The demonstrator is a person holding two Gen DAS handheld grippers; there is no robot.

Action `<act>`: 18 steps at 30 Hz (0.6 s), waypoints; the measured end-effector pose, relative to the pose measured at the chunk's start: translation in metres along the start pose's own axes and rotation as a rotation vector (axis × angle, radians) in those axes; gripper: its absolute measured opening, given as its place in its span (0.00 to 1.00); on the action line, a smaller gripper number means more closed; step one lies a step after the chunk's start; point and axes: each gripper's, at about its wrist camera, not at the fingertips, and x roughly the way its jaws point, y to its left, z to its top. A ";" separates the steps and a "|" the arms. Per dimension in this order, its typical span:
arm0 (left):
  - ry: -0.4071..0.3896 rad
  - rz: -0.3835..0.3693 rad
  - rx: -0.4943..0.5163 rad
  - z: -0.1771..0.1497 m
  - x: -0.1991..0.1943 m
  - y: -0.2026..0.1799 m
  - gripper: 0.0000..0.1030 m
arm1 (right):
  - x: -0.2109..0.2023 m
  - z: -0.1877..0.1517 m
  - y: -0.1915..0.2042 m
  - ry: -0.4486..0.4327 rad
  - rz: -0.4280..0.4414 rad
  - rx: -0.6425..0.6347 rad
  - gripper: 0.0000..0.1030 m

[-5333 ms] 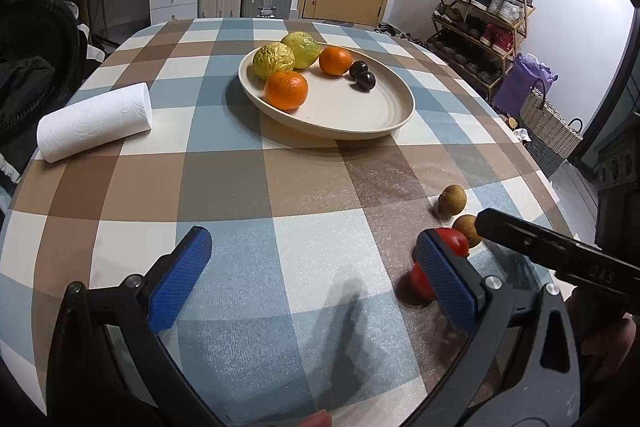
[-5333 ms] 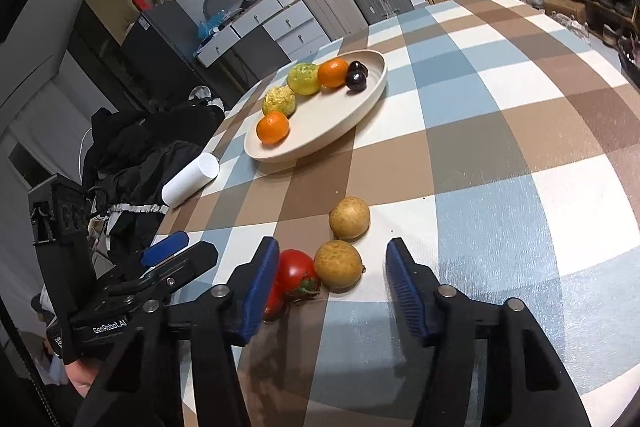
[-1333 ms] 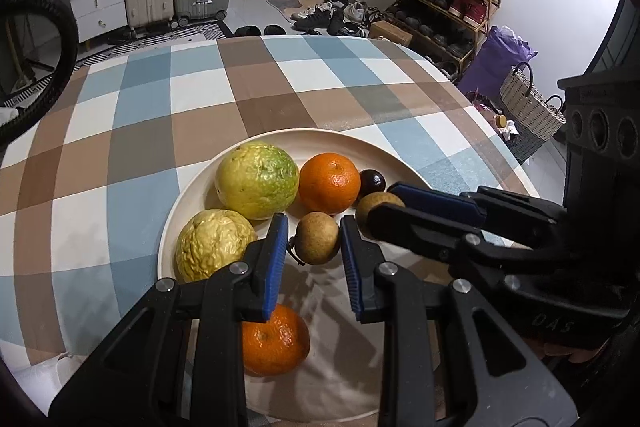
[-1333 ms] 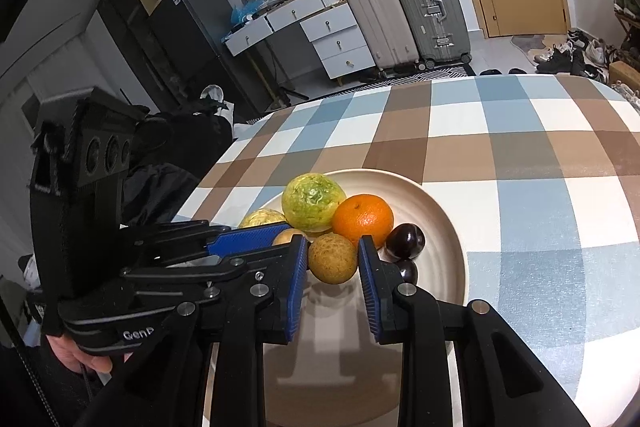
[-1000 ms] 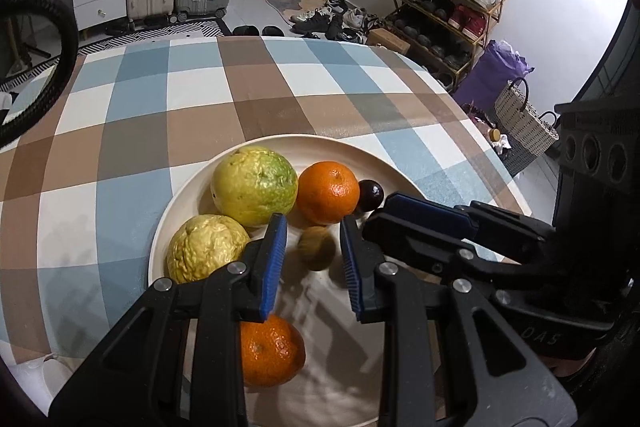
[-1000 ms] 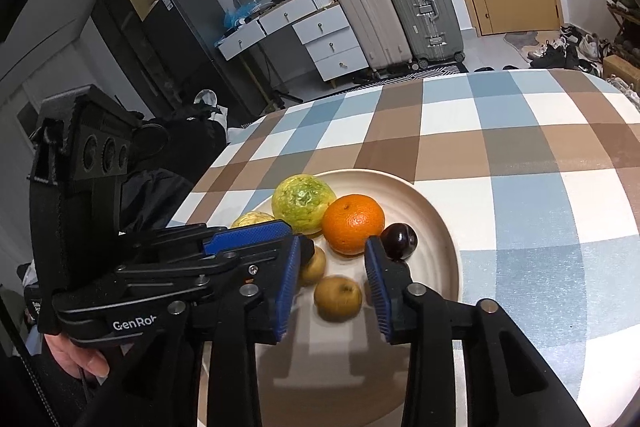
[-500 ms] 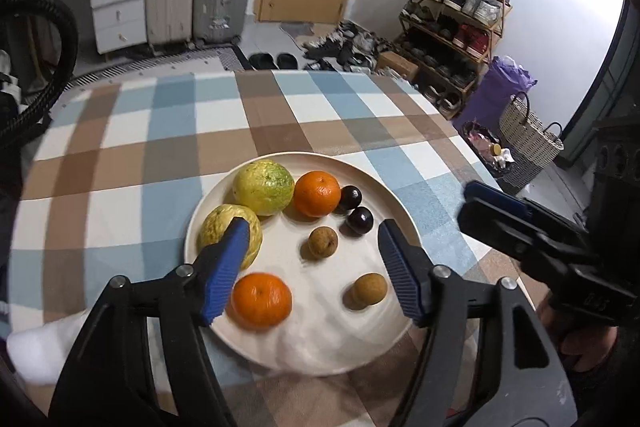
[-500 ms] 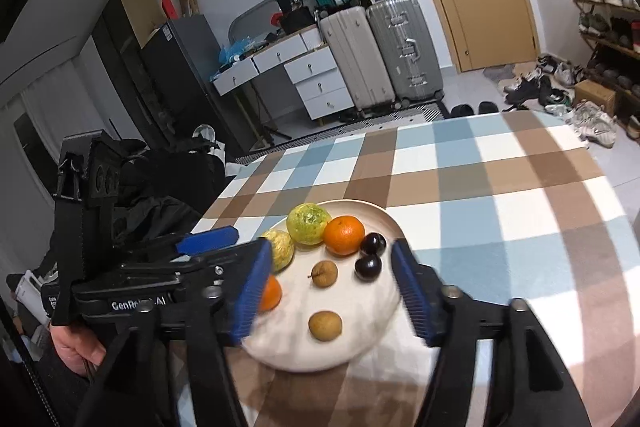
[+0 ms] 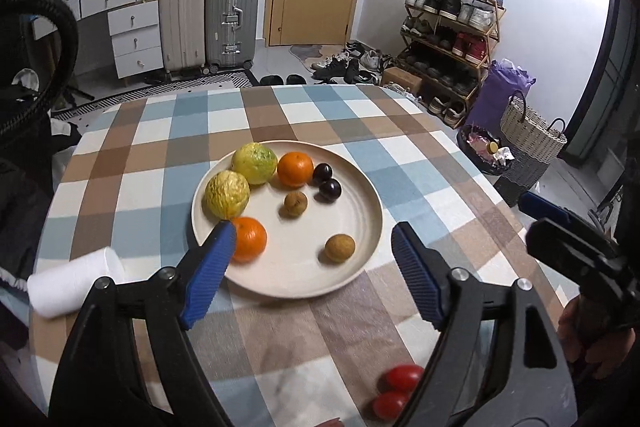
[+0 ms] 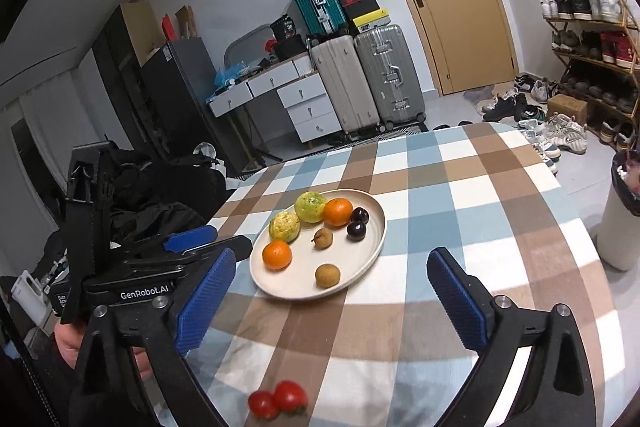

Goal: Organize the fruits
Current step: 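Withdraw both open grippers from the plate toward the red tomatoes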

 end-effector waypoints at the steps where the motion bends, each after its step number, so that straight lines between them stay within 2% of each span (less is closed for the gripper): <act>1: -0.005 0.004 0.000 -0.002 -0.003 -0.002 0.77 | -0.003 -0.001 0.002 -0.003 -0.001 -0.003 0.97; 9: -0.054 0.026 -0.001 -0.025 -0.039 -0.014 0.83 | -0.026 -0.016 0.017 -0.018 -0.008 -0.034 0.99; 13: -0.062 0.027 -0.012 -0.040 -0.049 -0.015 0.97 | -0.033 -0.027 0.022 -0.014 -0.010 -0.043 1.00; 18: -0.059 0.030 -0.015 -0.064 -0.053 -0.015 0.99 | -0.036 -0.044 0.024 -0.002 -0.030 -0.045 1.00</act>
